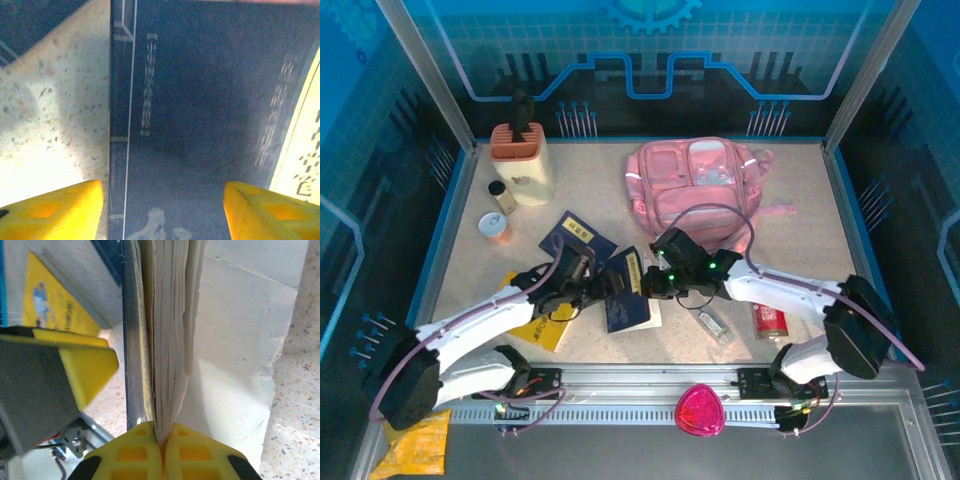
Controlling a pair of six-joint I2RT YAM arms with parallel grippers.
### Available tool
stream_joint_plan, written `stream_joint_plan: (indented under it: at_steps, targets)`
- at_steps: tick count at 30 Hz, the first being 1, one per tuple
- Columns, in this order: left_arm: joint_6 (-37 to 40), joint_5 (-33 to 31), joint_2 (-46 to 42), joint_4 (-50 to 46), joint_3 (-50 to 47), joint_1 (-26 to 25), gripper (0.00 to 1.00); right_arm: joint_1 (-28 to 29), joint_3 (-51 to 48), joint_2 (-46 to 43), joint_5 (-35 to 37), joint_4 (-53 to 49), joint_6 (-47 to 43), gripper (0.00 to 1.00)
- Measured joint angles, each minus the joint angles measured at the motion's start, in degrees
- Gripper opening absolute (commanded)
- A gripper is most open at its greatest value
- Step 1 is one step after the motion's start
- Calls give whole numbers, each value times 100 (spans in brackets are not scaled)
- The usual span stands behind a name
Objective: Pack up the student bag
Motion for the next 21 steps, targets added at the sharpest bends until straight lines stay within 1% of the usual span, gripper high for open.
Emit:
stream_joint_plan:
  at_steps: [5,9,12,15,19,21]
  targets:
    - [111,417,-883,-190,181,680,77,-343,-17,-636,-232,-26,-2,0]
    - [118,887,-1250,-181,208,1086,81,-763,-74,-1023,-529,-26,13,0]
    - [24,1274,-1231,-39,205,1121,82,-1064,-98,-1276,-809,-20,70,0]
    - [-146,1659,-1141,472,181,1121,82,-1287,-98,-1458,-1082,11,144,0]
    - [-326,2035,-922,1198,157,1073,77,-1504,-98,-1532,-1447,236,348,0]
    - [-437,2144,-800,1541,157,960,71,-1578,-98,-1526,-1587,372,439,0]
